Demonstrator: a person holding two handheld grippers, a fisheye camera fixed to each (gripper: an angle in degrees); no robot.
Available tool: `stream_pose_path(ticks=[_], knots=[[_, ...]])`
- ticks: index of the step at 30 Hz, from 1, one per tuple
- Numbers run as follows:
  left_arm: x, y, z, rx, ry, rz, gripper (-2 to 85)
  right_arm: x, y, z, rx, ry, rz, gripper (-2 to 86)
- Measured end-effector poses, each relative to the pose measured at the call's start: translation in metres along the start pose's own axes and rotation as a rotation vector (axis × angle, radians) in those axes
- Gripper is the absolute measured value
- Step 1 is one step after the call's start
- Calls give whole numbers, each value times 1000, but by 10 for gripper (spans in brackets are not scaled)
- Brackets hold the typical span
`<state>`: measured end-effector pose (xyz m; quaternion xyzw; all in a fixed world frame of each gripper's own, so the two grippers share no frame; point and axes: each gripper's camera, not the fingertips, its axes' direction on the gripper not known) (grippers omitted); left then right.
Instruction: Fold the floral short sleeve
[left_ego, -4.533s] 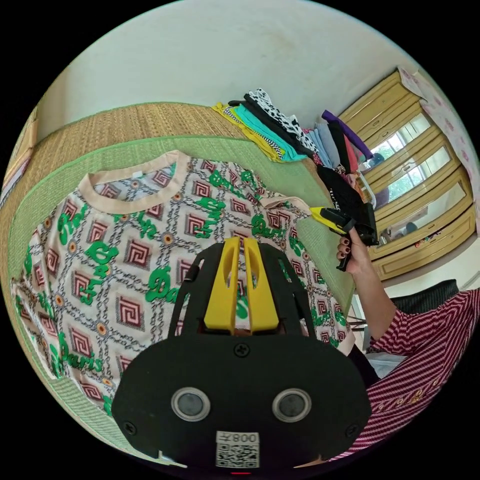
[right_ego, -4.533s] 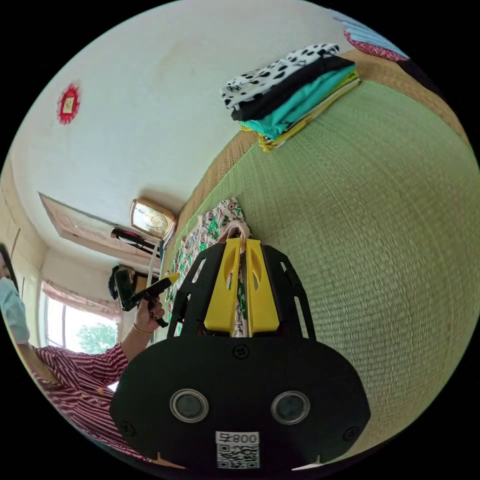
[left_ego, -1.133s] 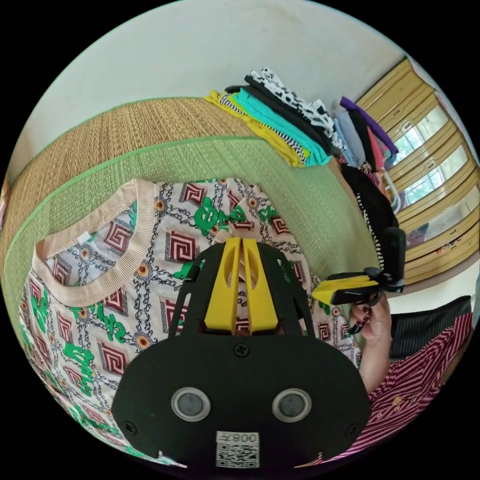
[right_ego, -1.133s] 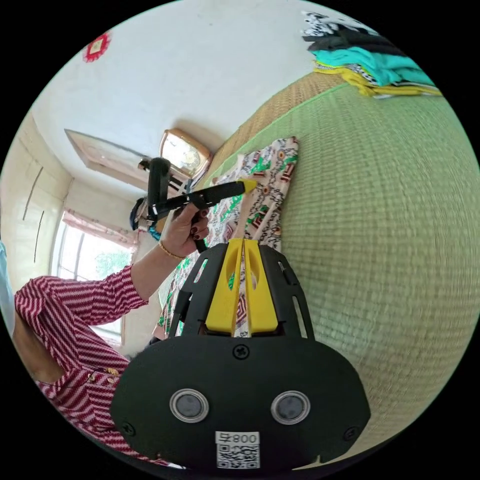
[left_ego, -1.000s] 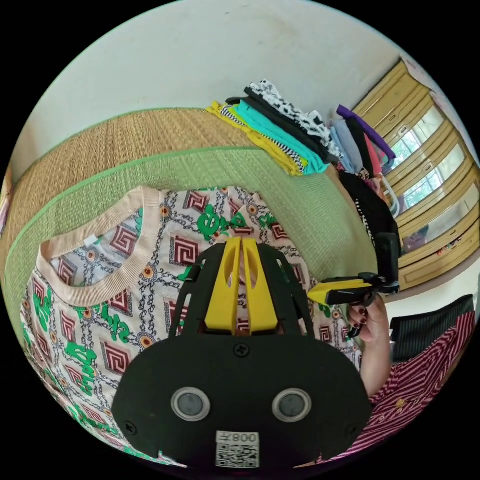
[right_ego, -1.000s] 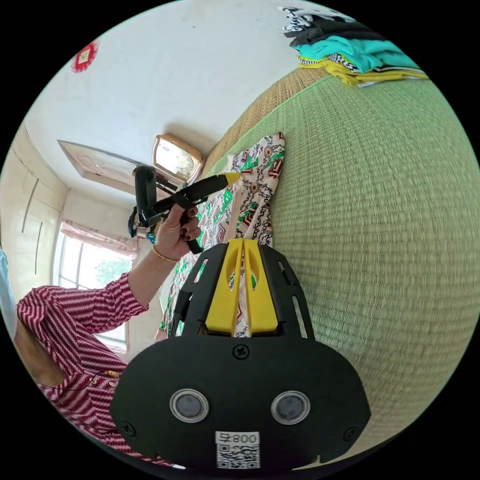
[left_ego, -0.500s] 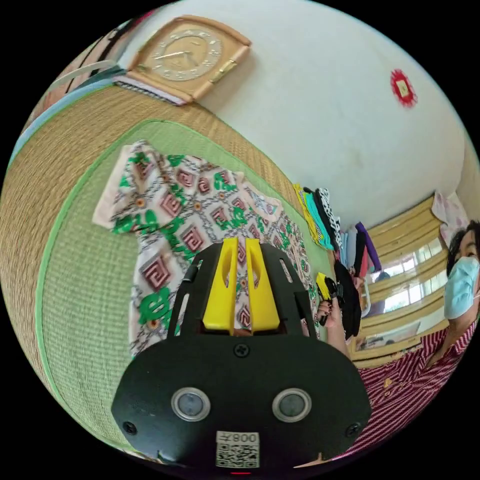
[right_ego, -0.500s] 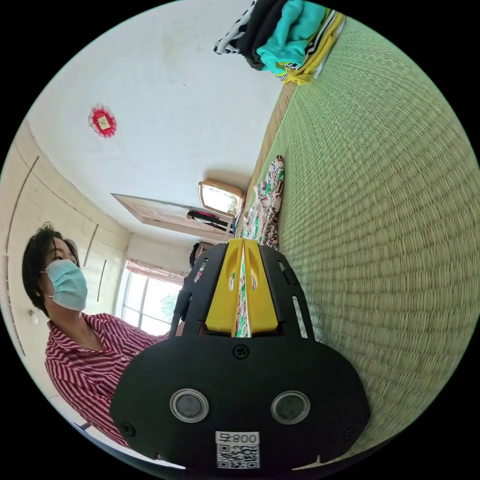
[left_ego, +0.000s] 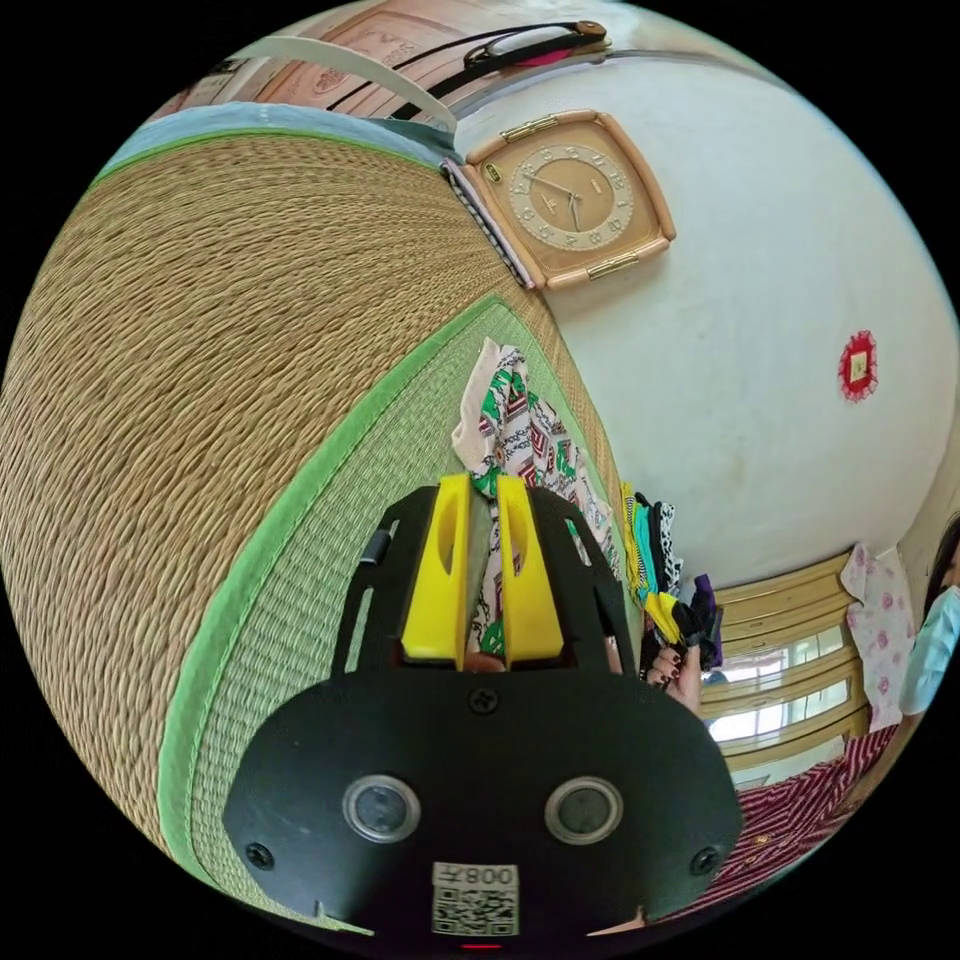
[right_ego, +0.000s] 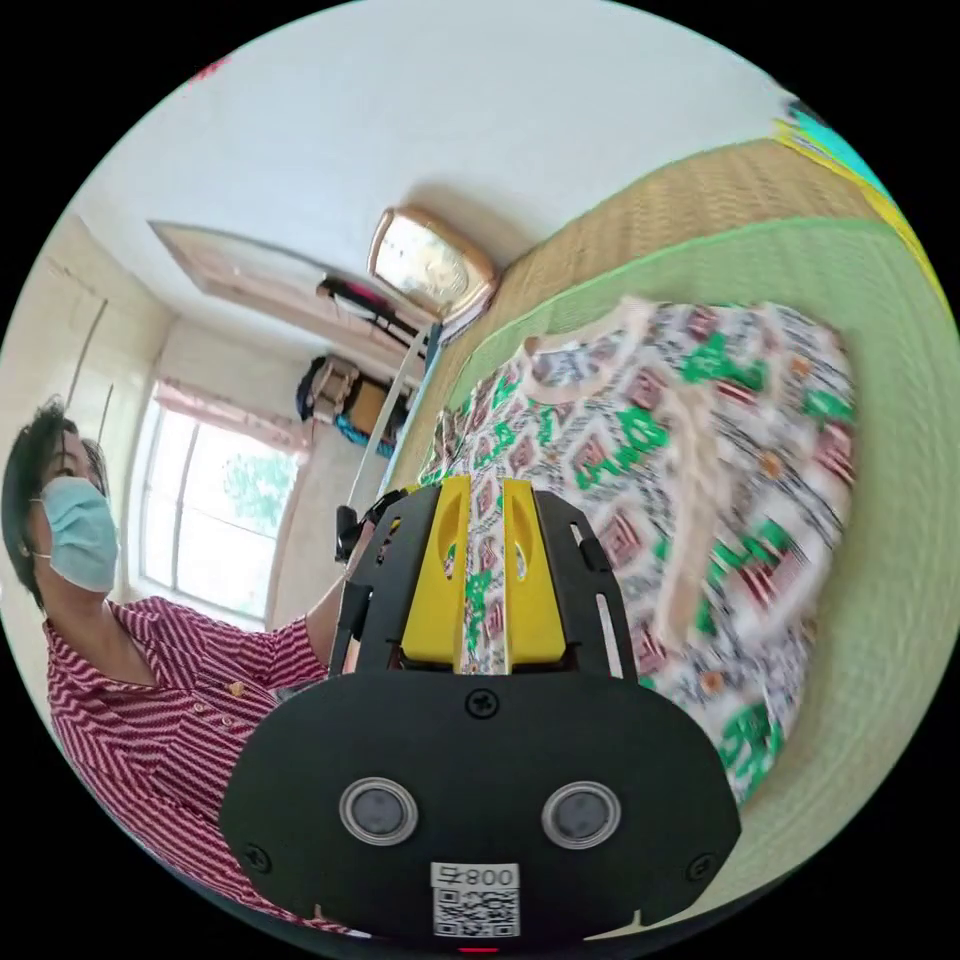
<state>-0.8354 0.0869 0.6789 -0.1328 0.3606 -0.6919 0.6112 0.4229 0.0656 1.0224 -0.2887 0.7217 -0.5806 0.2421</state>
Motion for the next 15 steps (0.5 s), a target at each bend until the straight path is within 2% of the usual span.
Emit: stream_pose_path(ticks=[7, 15], knots=[[16, -7, -50, 57, 30, 10, 66, -41, -101, 223, -301, 94, -251, 69], [34, -7, -73, 30, 70, 52, 50, -42, -141, 387, -430, 305, -411, 78]])
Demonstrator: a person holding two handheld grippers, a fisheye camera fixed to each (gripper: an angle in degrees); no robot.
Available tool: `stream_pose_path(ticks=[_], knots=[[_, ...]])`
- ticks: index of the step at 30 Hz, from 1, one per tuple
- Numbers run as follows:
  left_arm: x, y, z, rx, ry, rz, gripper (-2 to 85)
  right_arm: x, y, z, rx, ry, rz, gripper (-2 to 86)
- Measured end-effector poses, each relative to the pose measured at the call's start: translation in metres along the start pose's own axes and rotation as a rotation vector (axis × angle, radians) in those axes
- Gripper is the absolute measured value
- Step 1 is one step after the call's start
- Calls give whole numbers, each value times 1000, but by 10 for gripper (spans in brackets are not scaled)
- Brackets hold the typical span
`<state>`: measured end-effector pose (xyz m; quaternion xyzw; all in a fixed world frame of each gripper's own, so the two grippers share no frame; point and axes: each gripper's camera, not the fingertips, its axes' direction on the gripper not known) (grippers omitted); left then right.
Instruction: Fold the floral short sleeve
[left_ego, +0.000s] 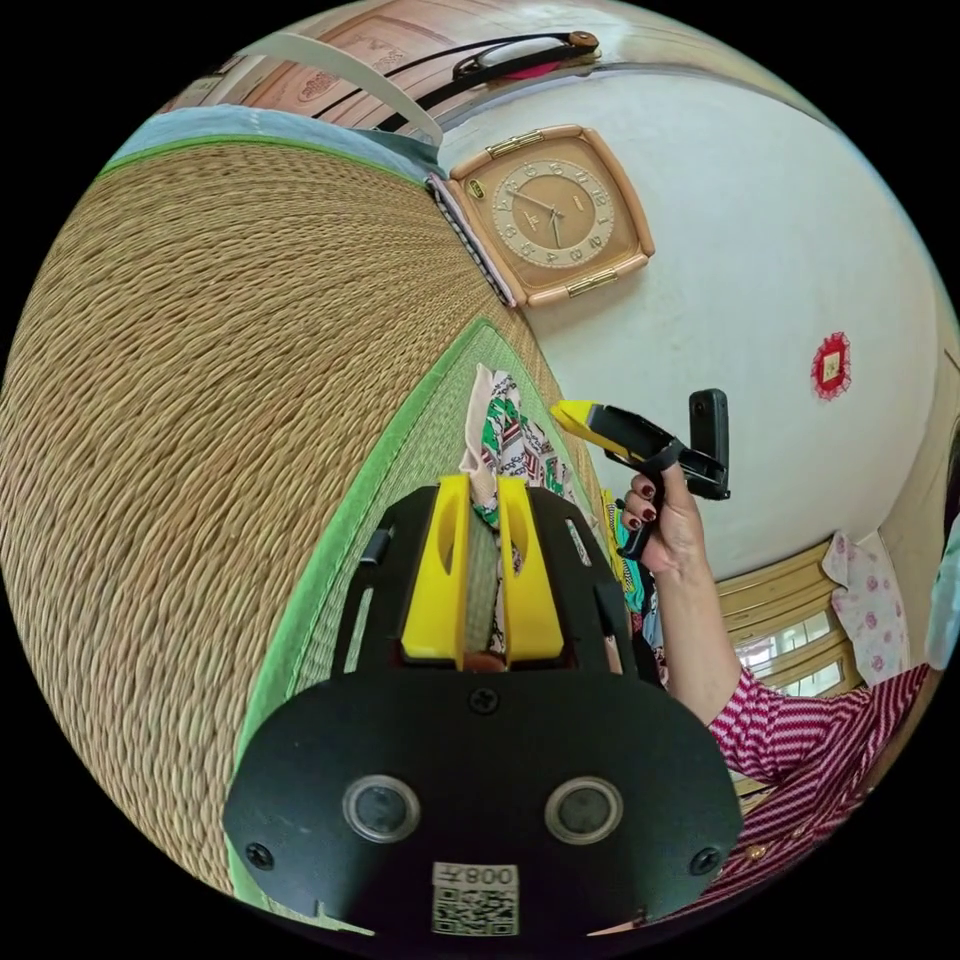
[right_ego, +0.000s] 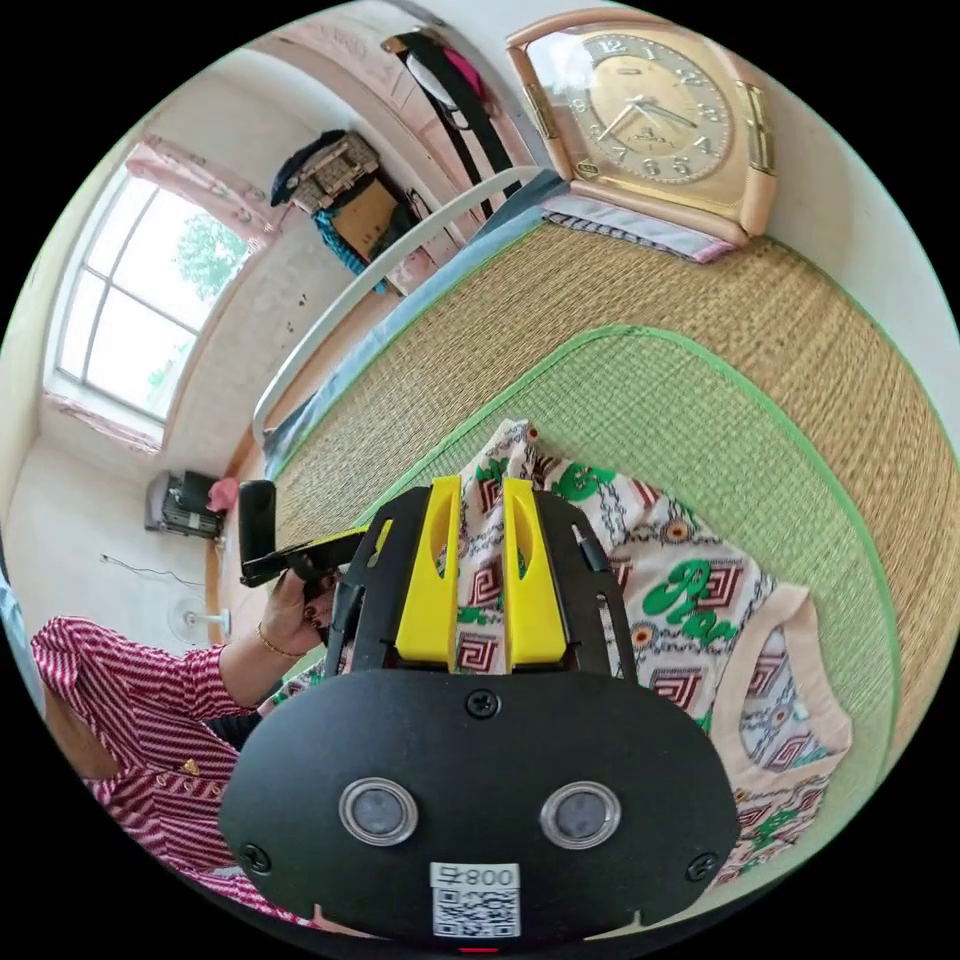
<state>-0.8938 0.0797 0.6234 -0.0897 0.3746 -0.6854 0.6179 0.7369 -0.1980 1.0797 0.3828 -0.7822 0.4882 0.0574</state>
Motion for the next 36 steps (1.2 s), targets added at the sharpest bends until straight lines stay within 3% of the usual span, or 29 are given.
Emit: stream_pose_path(ticks=[12, 19, 27, 36], knots=[[16, 21, -21, -31, 39, -6, 19, -2, -63, 152, -224, 339, -157, 65], [25, 47, -24, -21, 37, 15, 16, 15, -59, 176, -230, 309, -168, 11], [59, 86, -29, 46, 9, 182, 16, 40, -48, 120, -107, 71, -146, 3], [139, 152, 21, -101, -71, 581, 17, 103, 49, -2, 109, -65, -24, 3]])
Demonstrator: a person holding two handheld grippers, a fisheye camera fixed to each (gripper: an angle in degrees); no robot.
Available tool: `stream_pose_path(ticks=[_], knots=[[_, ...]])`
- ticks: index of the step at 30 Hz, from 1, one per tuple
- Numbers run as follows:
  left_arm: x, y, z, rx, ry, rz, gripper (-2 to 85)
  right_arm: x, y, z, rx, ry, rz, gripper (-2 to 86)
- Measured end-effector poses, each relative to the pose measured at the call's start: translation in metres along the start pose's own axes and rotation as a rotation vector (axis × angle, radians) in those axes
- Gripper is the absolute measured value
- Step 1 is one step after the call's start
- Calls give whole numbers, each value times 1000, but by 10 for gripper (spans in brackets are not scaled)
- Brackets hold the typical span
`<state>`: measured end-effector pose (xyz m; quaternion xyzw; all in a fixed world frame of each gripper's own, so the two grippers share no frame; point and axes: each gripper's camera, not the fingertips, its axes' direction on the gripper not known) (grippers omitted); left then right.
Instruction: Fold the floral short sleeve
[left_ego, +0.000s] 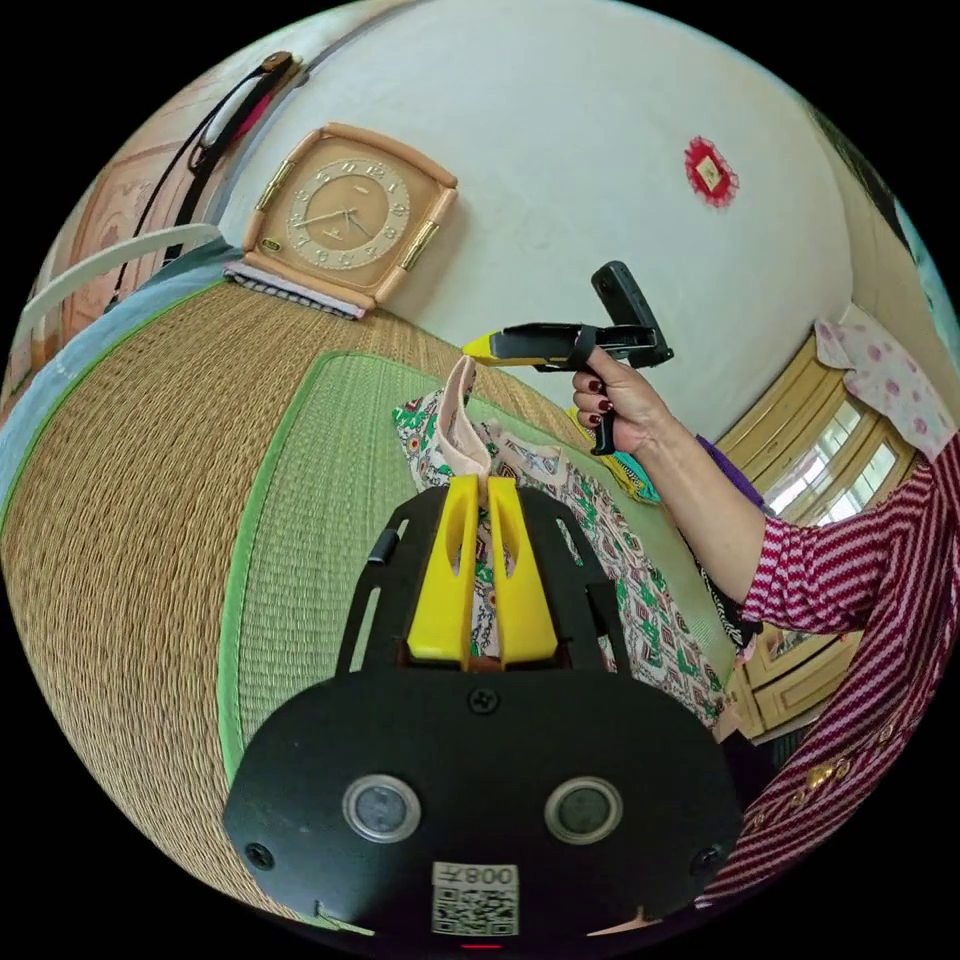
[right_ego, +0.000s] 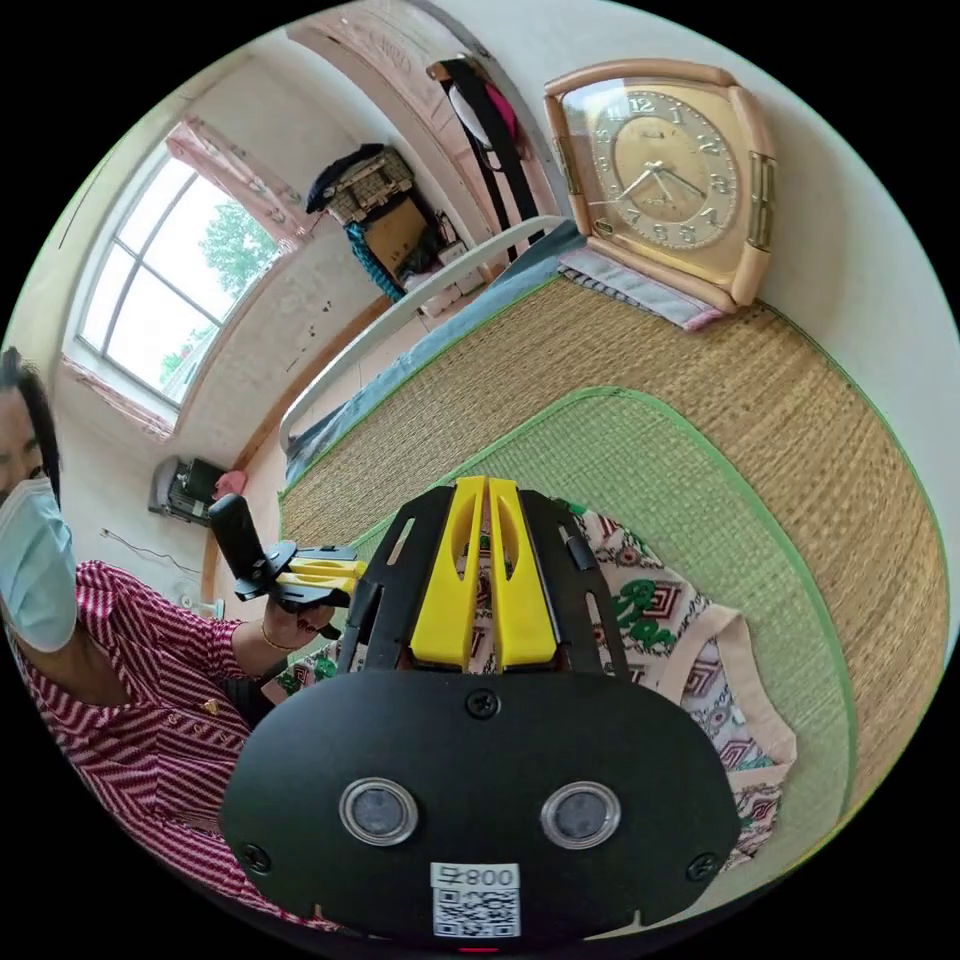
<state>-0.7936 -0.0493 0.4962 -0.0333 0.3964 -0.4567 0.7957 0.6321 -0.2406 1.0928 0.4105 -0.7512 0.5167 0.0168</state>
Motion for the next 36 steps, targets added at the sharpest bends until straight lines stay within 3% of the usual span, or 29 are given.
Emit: stream_pose_path(ticks=[5, 11, 18, 22, 25, 29, 32, 36], knots=[[38, 26, 67, -212, -24, 114, 20, 61, 57, -19, 6, -67, 177, 3], [55, 44, 112, -326, -16, 153, 32, 102, 98, -39, 47, -126, 322, 4], [57, 57, 131, -323, -11, 135, 39, 89, 106, -87, 126, -125, 322, 1], [57, 55, 150, -329, -42, 140, 39, 67, 91, -73, 26, -127, 275, 1], [49, 66, 192, -507, -42, 134, 37, 63, 87, -51, -99, -77, 293, 1], [55, 75, 194, -457, -69, 156, 30, 49, 92, -68, -66, -72, 286, 1], [52, 83, 218, -531, -59, 160, 28, 48, 95, -74, -91, -57, 303, 1], [55, 79, 211, -443, -52, 166, 29, 50, 104, -95, -36, -143, 343, 1]])
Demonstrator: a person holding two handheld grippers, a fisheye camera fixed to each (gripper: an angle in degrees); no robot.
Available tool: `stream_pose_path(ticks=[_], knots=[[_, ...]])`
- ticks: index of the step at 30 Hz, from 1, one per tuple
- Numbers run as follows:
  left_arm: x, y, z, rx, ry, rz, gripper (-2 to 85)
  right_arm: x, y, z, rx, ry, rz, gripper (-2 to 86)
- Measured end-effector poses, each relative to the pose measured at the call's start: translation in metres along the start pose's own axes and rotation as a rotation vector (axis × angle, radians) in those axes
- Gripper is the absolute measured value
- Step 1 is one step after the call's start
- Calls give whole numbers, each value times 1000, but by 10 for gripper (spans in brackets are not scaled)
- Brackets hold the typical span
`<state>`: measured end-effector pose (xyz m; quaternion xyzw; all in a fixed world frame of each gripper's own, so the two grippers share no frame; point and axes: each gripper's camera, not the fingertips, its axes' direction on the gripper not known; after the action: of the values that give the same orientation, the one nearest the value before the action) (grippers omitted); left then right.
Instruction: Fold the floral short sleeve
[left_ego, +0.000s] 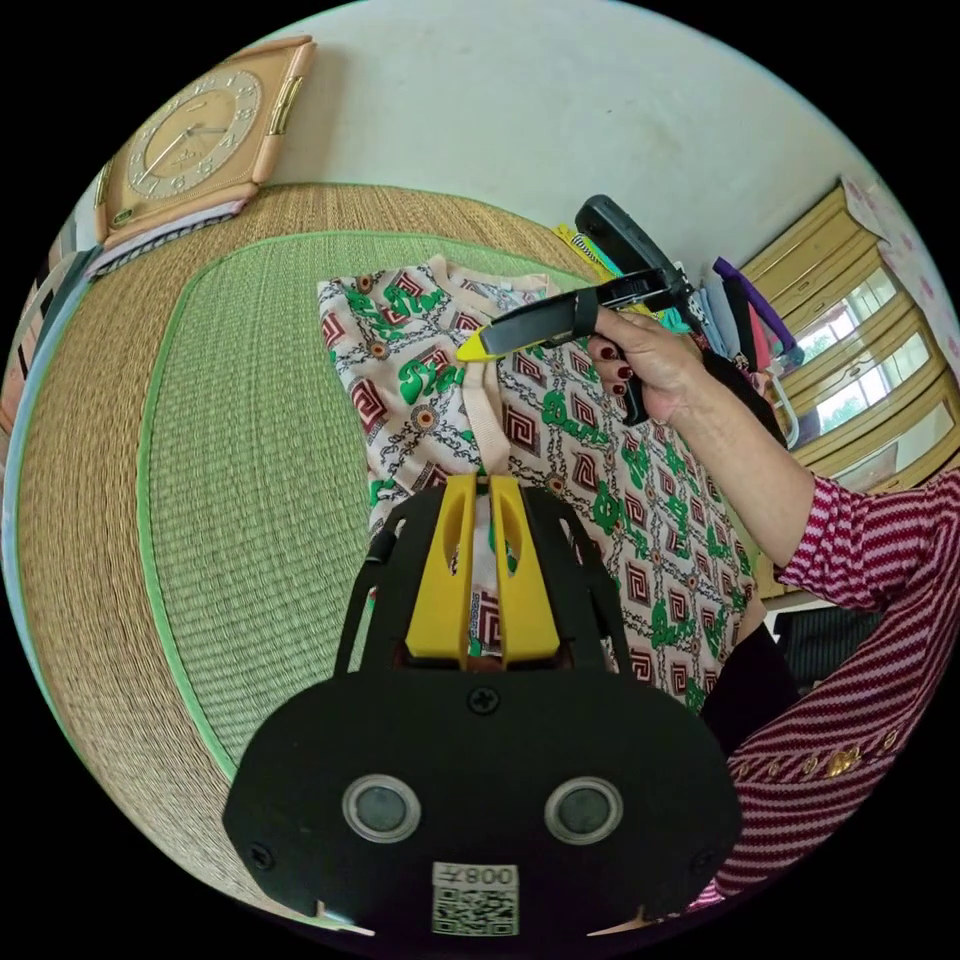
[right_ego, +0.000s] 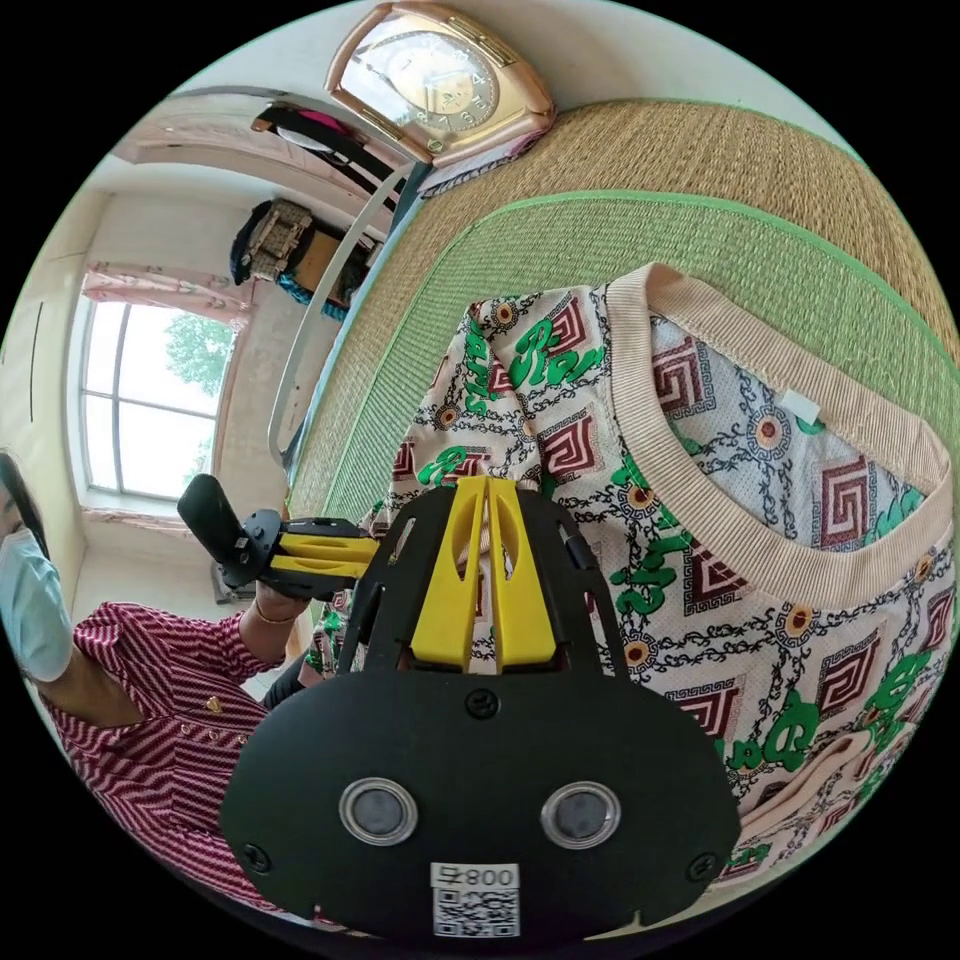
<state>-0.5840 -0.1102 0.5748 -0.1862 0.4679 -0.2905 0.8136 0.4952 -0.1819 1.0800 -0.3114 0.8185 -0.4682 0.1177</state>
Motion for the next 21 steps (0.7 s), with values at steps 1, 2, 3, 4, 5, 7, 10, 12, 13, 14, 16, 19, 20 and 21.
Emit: stream_pose_path(ticks=[1, 2, 3, 4, 5, 7, 10, 12, 13, 14, 16, 19, 20, 21], knots=[[0, -1, 1, 13, -5, 1, 29, -4, 5, -5, 7, -10, -4, 1], [0, -3, 10, -14, -4, 7, 29, -6, 7, -7, 6, -9, -6, 1], [0, -4, 17, -44, -3, 10, 29, -11, 11, -12, 12, -8, -9, 1], [-1, -5, 32, -105, -9, 16, 31, -15, 16, -18, 23, -16, -11, 2], [0, -3, 41, -135, -15, 25, 32, -17, 19, -21, 25, -23, -11, 2], [2, 2, 39, -92, -17, 21, 35, -28, 28, -35, 36, -49, -28, 2], [8, 8, 35, -42, -34, 27, 44, -49, 42, -47, 40, -24, -59, 4], [13, 9, 34, -4, -45, 33, 55, -58, 47, -50, 34, -30, -65, 7], [16, 7, 37, 3, -44, 44, 62, -62, 50, -50, 27, -35, -63, 10], [20, 4, 44, -1, -54, 55, 68, -64, 52, -50, 24, -34, -59, 12], [24, -3, 58, -17, -77, 72, 72, -72, 59, -53, 29, -51, -52, 17], [25, -11, 89, -75, -135, 86, 67, -80, 68, -58, 22, -47, -41, 18], [25, -12, 98, -93, -160, 85, 55, -81, 70, -58, 21, -44, -37, 18], [25, -11, 101, -96, -173, 83, 49, -83, 74, -59, 22, -50, -29, 17]])
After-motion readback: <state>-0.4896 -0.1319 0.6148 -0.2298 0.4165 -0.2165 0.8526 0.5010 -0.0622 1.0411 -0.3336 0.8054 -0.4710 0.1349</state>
